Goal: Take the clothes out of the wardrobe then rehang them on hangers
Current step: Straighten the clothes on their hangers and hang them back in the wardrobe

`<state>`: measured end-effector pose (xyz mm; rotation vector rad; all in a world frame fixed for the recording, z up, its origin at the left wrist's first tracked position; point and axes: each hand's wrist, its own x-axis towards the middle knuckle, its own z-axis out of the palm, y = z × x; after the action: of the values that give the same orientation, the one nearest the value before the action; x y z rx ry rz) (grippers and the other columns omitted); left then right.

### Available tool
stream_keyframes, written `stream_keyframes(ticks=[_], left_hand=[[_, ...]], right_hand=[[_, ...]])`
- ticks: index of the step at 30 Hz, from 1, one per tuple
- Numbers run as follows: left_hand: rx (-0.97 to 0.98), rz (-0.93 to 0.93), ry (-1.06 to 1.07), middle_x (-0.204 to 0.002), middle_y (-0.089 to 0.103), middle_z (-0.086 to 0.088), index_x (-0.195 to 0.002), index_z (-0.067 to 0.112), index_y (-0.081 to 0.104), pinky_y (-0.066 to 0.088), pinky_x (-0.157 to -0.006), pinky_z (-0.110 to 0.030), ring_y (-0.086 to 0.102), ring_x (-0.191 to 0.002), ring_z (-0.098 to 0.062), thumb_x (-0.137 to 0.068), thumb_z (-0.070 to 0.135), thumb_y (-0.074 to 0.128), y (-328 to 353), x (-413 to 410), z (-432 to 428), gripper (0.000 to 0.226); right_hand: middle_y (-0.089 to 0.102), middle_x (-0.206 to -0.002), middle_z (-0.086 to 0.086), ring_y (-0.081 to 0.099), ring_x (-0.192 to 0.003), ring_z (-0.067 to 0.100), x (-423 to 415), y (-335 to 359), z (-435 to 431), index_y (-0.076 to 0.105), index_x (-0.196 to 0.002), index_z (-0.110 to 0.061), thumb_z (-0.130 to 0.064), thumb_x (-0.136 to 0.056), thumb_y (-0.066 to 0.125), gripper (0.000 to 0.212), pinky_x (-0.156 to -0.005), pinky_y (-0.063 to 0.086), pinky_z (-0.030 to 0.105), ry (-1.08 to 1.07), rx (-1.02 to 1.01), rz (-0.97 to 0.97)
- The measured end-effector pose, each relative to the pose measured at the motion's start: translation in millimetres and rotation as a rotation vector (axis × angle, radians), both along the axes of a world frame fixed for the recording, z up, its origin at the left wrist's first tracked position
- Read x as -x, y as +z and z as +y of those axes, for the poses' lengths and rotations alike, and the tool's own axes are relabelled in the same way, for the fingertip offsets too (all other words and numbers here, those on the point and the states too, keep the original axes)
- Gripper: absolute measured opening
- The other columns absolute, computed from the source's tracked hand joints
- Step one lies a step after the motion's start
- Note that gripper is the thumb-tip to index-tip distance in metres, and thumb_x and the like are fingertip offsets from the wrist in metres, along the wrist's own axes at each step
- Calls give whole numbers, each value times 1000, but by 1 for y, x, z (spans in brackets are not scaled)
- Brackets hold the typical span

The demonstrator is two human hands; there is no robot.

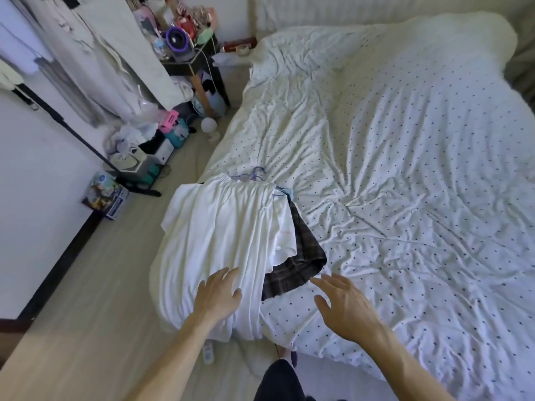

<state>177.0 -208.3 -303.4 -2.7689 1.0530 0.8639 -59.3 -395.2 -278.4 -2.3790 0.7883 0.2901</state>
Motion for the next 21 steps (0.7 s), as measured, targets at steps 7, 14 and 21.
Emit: stream_keyframes(ticks=[7, 14, 21], left_hand=[[-68, 77, -42, -164, 23, 0, -155, 30, 26, 24, -118, -45, 23, -149, -22, -100, 35, 42, -51, -122, -51, 57], [-115, 76, -102, -165, 17, -3, -156, 28, 25, 18, -120, -46, 20, -150, -23, -101, 36, 44, -99, -277, -130, 58], [-79, 8, -34, -162, 21, -7, -152, 25, 31, 31, -113, -48, 29, -145, -30, -96, 33, 49, -141, -405, -208, 59]], right_hand=[[30, -161, -5, 17, -151, 16, -110, -47, -30, 31, -154, -31, -41, -104, 37, 51, -120, 23, 34, -6, -79, 166], [19, -165, -4, 16, -151, 18, -255, -106, -82, 24, -156, -32, -43, -104, 35, 54, -119, 27, 40, -14, -144, 316], [-12, -167, -3, 2, -154, 21, -355, -165, -111, -1, -158, -36, -49, -103, 33, 66, -123, 17, 41, -23, -183, 373]])
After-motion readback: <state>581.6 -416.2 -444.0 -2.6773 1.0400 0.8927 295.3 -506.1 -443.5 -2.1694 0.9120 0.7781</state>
